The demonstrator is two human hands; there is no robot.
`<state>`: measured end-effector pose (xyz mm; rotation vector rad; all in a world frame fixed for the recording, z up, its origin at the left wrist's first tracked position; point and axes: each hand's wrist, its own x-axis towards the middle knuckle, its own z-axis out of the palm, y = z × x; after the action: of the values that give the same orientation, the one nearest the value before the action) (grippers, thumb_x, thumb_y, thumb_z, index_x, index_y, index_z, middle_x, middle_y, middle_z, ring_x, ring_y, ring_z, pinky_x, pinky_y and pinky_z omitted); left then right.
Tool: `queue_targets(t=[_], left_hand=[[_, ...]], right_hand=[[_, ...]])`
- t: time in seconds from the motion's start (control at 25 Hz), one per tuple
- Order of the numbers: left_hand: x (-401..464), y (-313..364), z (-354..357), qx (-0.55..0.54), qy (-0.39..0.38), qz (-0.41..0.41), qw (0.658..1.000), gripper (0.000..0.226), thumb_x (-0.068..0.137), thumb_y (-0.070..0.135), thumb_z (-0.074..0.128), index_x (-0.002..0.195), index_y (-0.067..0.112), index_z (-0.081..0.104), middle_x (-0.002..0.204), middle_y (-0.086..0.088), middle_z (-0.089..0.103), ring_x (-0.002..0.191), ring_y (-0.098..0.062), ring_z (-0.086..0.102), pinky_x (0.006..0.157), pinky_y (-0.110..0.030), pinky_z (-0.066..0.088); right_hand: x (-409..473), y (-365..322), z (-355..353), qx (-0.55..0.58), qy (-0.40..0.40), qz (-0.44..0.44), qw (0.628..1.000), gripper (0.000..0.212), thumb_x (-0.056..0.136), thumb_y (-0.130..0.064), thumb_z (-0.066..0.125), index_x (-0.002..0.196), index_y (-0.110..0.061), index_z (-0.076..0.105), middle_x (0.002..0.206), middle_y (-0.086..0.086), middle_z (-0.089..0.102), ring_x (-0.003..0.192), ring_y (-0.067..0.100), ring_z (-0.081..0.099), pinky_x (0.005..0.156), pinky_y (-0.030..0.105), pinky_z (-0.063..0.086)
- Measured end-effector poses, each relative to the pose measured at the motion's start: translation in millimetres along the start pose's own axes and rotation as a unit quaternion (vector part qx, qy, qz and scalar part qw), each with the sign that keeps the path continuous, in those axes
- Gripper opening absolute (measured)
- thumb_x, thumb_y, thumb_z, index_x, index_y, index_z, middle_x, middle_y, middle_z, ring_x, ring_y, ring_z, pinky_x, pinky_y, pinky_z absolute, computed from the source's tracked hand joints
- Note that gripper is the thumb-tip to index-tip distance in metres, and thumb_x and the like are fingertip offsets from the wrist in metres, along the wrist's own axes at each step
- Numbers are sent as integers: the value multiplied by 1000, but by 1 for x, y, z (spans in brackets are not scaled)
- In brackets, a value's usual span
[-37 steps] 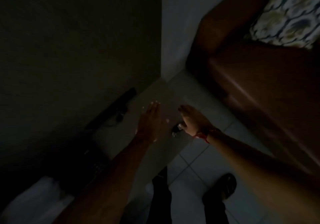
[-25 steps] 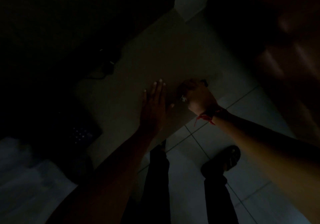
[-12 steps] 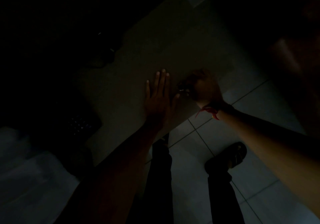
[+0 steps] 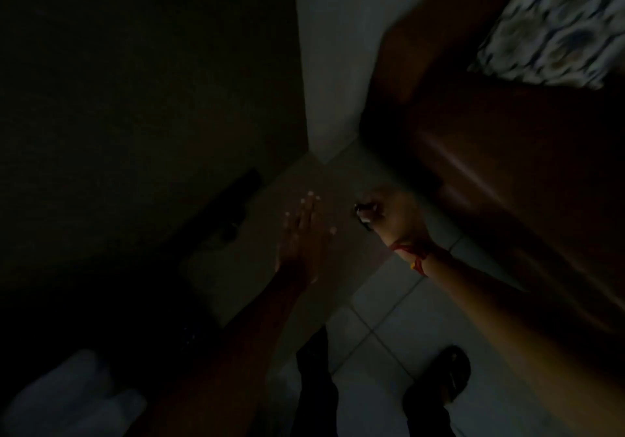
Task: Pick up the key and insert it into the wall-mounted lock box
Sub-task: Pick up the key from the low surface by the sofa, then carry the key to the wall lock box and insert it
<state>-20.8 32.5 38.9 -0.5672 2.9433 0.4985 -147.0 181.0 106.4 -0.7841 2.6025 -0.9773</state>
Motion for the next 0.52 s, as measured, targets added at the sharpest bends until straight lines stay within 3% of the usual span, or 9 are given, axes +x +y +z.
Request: queue_targets(t=[0.08,0.16,0.36,0.44,0.52], left_hand=[[20,43,-80,-10,27,41,999,67,108,43,42,163,11,23,173,-9,20,161,-23,20,131,-48,19],[43,92,-157,11,50,88,995,67,108,44,39,163,10,20,173,-10,18,161,-23,18,131,-49,19],[88,259,-355,-18,145,180,973,67,110,45,34,165,12,14,175,-8,11,162,-20,12,132,-45,10],[94,325,-412,-10,187,231,955,67,110,45,34,165,12,13,175,-7,9,162,-20,10,132,-45,9],[94,382,-458,-3,212,281,936,66,110,45,32,165,12,13,175,-6,9,162,-20,9,133,-48,9]], right_hand=[[11,-32,-77,35,29,18,999,7,74,-9,78,79,-5,75,81,18,76,76,24,69,59,14,40],[19,-60,-162,55,71,19,996,11,73,-7,79,83,-5,75,84,17,77,77,24,69,60,11,39],[19,-131,-396,79,212,-18,974,13,70,-2,80,81,-2,72,82,19,75,74,24,67,71,36,52],[11,-152,-477,66,242,-49,967,14,70,0,80,80,-1,70,80,19,74,72,24,67,69,37,53],[-2,-164,-544,60,280,-65,956,20,69,-2,82,83,-7,68,77,14,74,68,17,66,65,29,52]])
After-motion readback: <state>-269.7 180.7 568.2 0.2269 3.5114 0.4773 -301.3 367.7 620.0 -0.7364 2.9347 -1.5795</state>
